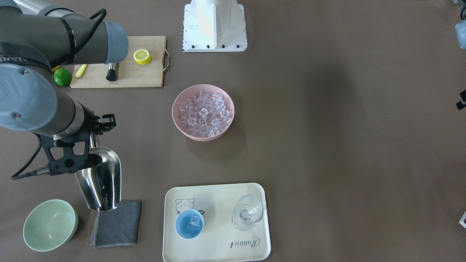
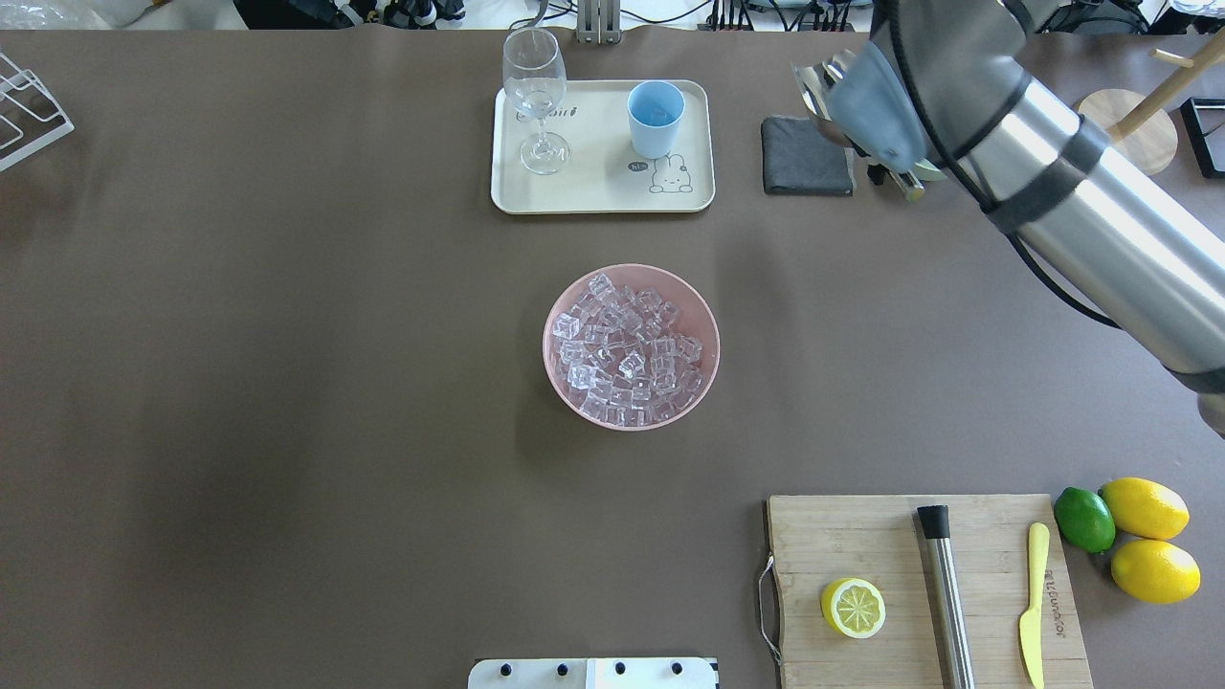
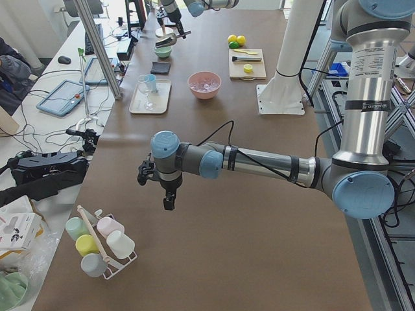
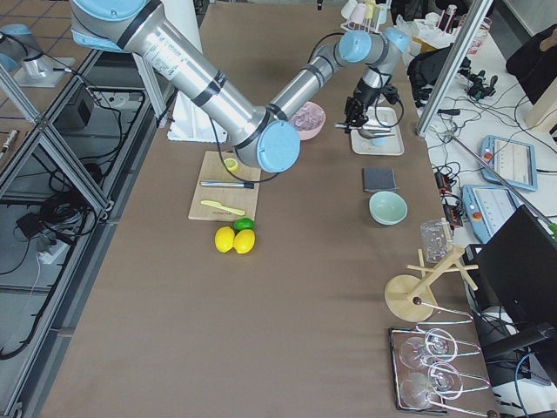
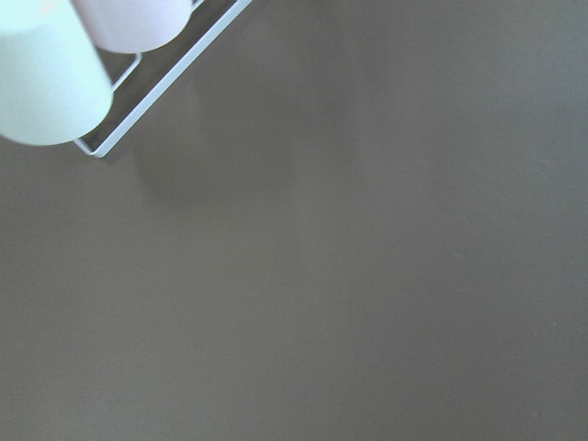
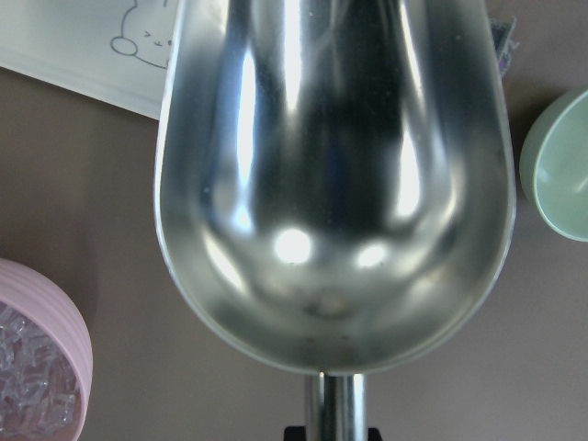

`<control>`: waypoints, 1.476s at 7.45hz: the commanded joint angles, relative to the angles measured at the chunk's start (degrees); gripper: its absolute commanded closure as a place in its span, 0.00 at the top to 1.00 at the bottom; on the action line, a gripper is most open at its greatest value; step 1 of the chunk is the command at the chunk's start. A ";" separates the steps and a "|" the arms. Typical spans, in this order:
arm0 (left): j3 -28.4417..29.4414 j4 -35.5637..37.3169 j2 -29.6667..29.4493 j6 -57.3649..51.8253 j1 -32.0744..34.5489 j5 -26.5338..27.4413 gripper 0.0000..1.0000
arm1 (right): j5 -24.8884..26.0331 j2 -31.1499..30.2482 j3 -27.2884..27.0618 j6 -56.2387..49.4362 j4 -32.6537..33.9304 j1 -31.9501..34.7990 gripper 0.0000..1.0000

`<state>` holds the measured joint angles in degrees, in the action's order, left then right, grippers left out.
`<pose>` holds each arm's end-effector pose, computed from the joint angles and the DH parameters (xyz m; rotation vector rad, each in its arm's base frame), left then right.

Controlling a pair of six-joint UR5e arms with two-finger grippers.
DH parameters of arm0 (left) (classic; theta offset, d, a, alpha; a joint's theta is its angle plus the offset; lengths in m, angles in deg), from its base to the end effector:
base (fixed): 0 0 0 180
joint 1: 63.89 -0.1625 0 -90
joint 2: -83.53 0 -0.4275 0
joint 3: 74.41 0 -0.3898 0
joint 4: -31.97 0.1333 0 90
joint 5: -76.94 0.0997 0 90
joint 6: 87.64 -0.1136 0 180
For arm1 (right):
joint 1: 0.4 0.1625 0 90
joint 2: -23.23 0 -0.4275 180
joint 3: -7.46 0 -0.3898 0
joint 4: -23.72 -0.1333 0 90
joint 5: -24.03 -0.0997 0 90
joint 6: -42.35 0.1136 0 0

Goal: Put ice in cup with scoop
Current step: 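Bring the empty scoop back and lay it on the table with the right gripper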

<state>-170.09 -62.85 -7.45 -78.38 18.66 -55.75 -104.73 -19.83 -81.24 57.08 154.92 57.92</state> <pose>0.0102 -0.5118 0.6067 0.0811 0.7623 0.0446 -0.3101 -0.6208 0.2563 -0.1988 -0.6535 -0.3105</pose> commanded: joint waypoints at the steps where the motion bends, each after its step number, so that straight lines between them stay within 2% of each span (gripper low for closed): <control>1: 1.64 -0.28 1.59 -0.20 4.71 -0.81 0.97 | -0.27 -16.31 -17.00 6.69 -1.30 -1.28 0.00; 3: 2.87 0.15 1.77 -5.02 5.95 -0.72 0.97 | -0.26 -25.37 -18.27 12.65 -11.62 -3.29 0.00; 4: 3.05 0.15 1.69 -4.60 5.95 -0.81 0.97 | -0.17 -28.54 -17.92 18.09 -18.55 -6.18 0.00; 5: 3.66 0.15 1.69 -4.60 5.95 -0.81 0.97 | -0.96 -29.10 -16.70 24.49 -21.75 -7.68 0.00; 8: 3.49 -0.02 1.34 -3.21 5.43 -0.46 0.97 | -1.48 -29.45 -12.84 30.52 -28.87 -12.52 0.00; 11: 3.49 -0.20 1.60 -2.93 5.34 -0.37 0.97 | -0.79 -30.41 -11.59 31.32 -29.17 -14.56 0.00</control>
<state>-166.60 -63.06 -5.89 -81.49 24.15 -56.18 -105.95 -49.50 -93.27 87.62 126.30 44.20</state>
